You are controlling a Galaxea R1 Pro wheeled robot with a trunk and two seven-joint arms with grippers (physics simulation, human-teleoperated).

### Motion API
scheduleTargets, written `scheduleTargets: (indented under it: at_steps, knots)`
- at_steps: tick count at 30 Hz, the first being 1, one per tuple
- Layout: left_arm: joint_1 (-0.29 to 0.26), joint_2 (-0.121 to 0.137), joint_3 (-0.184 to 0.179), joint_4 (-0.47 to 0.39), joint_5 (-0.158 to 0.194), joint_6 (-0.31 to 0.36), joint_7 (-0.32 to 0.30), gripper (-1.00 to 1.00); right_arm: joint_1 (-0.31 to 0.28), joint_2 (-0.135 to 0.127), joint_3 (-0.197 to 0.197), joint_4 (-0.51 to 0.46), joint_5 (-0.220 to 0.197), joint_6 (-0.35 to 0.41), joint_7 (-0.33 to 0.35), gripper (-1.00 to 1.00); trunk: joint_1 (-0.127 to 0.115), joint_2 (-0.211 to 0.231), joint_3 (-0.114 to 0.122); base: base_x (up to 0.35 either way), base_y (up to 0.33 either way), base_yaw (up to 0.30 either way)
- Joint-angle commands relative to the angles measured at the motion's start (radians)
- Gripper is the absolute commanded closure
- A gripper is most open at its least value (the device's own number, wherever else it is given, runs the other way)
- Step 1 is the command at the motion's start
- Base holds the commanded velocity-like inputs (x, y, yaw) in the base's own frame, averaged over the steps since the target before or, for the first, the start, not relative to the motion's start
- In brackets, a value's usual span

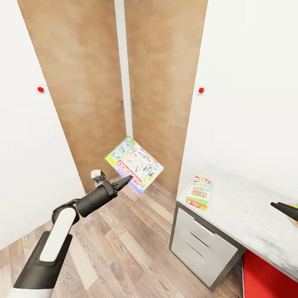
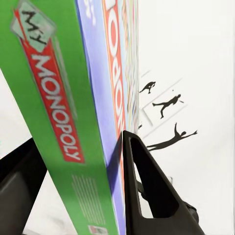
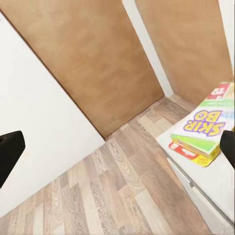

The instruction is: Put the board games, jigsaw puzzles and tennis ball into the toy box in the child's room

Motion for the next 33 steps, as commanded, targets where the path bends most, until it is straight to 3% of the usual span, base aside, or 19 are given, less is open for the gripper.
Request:
scheduleTargets:
  at_steps: [1, 10, 14, 33]
  knots:
    - [-0.001, 0.000, 0.000, -0.001, 0.009, 0.006, 0.001, 1.00, -0.002, -0.001, -0.001, 0.000, 0.002, 0.012, 0.005, -1.00, 0.000, -0.001, -0.001, 0.009, 0.000, -0.270]
    - [-0.008, -0.001, -0.011, -0.001, 0.007, 0.006, 0.007, 1.00, -0.013, -0.007, 0.005, 0.001, 0.004, 0.072, 0.000, -1.00, 0.000, -0.001, 0.005, 0.004, 0.000, -0.270]
    - [-0.015, -0.001, -0.042, -0.010, 0.005, 0.006, 0.013, 1.00, -0.017, -0.006, 0.007, 0.001, 0.004, 0.088, -0.002, -1.00, 0.000, -0.001, 0.008, 0.001, 0.000, -0.270]
    - [-0.017, -0.002, -0.060, -0.036, 0.007, 0.008, 0.014, 1.00, -0.021, -0.009, 0.008, 0.001, 0.003, 0.095, -0.001, -1.00, 0.000, -0.001, 0.021, 0.000, 0.000, -0.270]
